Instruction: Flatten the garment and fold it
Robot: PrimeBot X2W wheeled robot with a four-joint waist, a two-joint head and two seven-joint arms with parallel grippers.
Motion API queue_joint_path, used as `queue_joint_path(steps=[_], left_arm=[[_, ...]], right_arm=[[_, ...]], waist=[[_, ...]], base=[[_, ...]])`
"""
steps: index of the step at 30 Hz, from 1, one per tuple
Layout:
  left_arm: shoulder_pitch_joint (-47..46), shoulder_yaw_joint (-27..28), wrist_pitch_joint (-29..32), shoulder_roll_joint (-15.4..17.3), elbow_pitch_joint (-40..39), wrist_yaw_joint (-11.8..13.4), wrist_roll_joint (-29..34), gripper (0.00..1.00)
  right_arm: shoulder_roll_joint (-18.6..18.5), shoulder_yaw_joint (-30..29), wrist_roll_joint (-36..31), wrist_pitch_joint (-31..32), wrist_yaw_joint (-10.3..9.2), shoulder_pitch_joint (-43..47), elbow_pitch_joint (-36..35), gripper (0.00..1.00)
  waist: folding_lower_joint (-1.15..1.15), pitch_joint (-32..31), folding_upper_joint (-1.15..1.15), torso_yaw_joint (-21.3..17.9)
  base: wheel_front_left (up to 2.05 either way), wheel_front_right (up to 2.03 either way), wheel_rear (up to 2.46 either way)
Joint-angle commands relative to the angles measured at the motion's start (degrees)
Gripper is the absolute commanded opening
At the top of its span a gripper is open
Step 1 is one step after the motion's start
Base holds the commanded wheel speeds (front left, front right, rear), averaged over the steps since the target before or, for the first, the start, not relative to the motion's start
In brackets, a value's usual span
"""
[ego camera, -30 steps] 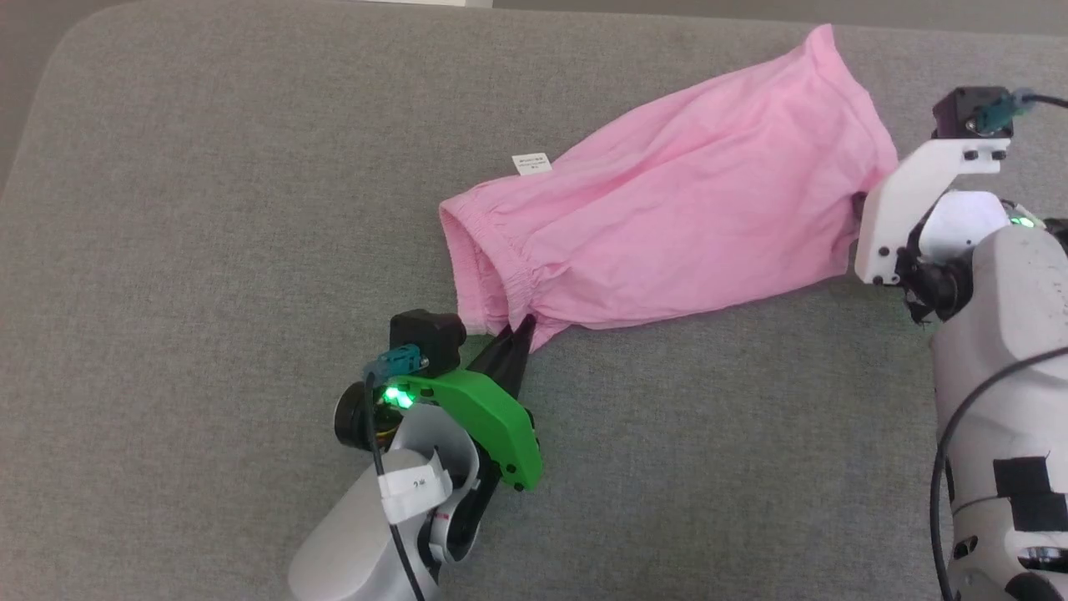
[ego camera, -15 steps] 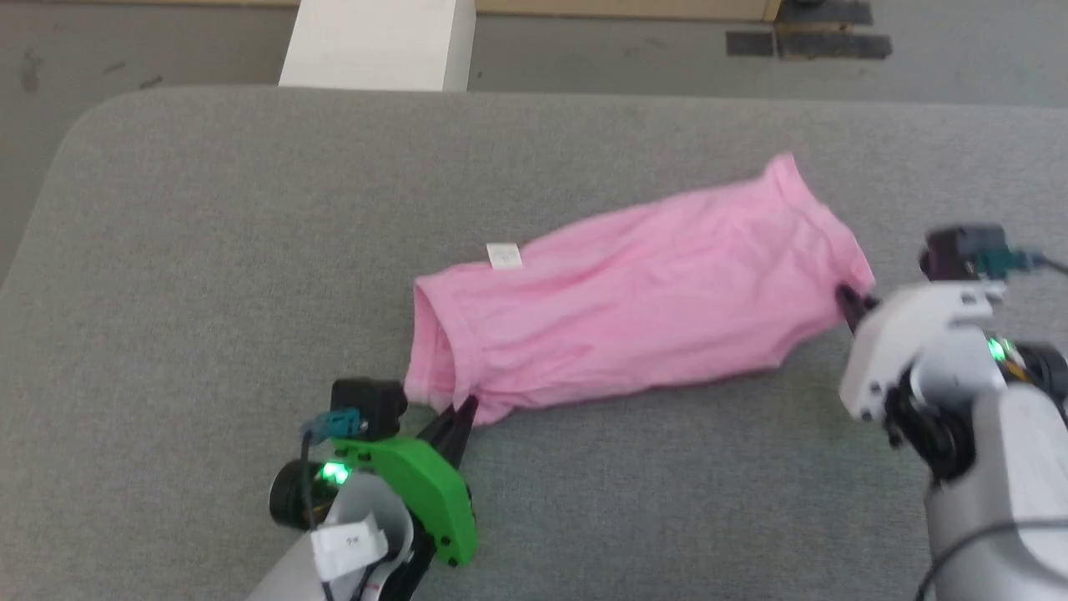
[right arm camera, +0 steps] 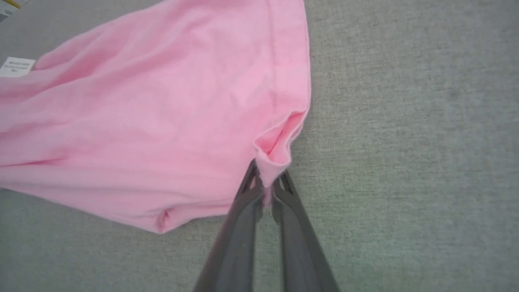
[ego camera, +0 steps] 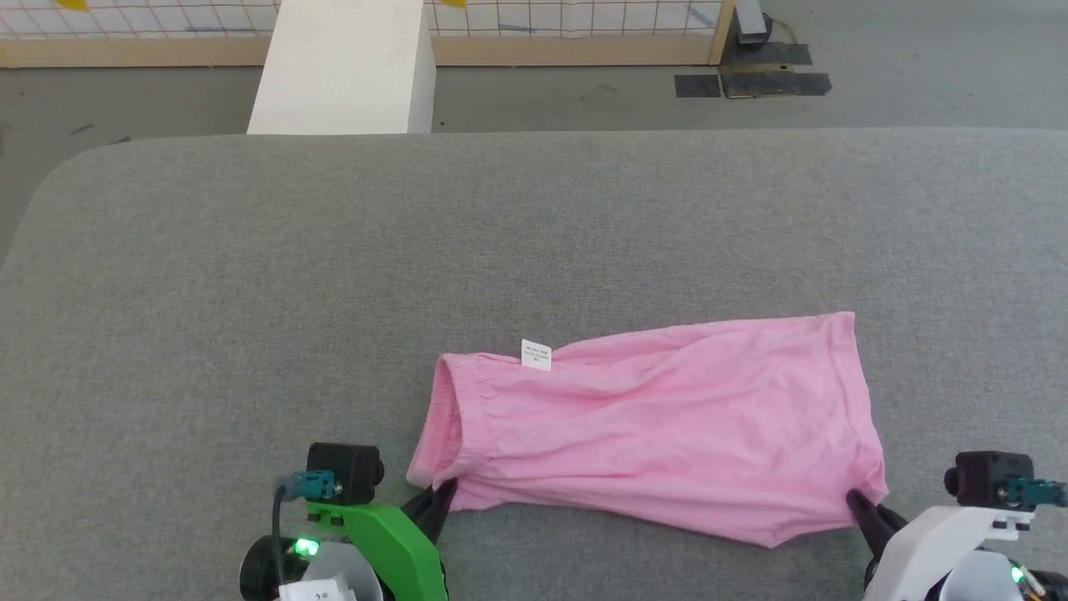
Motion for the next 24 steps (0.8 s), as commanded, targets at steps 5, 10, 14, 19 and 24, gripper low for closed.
queue_joint_path(steps=[5,10,14,19,24], left_arm=[[1.02,-0.31,0.28,0.00,1.78,0.85,-0.70,1.00],[1.88,-0.13,-0.51,0.14,1.86,0.54,-1.17,1.00],[3.66,1.00,-3.34,0.82,0.66,0.46,-1.15,1.00],[3.85,3.77,-12.61,1.25,-0.26,1.76,2.84,1.00],[1.03,6.19,-25.55,-0.42,3.31,0.45,6.79,1.00]], right_arm=[[-0.05,1.80,0.33,-2.47,-0.08,0.19,3.71,1.00],[-0.04,0.06,-1.03,-5.65,-0.08,0.68,3.28,1.00],[-0.04,-1.55,-2.29,-10.59,-0.08,1.03,1.37,1.00],[-0.04,-3.59,-4.15,-16.08,-0.08,0.20,1.20,1.00],[-0.04,-4.21,-4.38,-18.98,-0.08,-2.99,4.86,1.00]], waist=[[0.00,-0.46,0.00,-0.48],[0.00,-1.84,0.00,0.20],[0.00,-2.89,0.00,0.58],[0.00,-3.34,0.00,1.11],[0.00,-3.68,0.00,1.35]], base=[[0.00,0.00,0.00],[0.00,0.00,0.00],[0.00,0.00,0.00],[0.00,0.00,0.00],[0.00,0.00,0.00]])
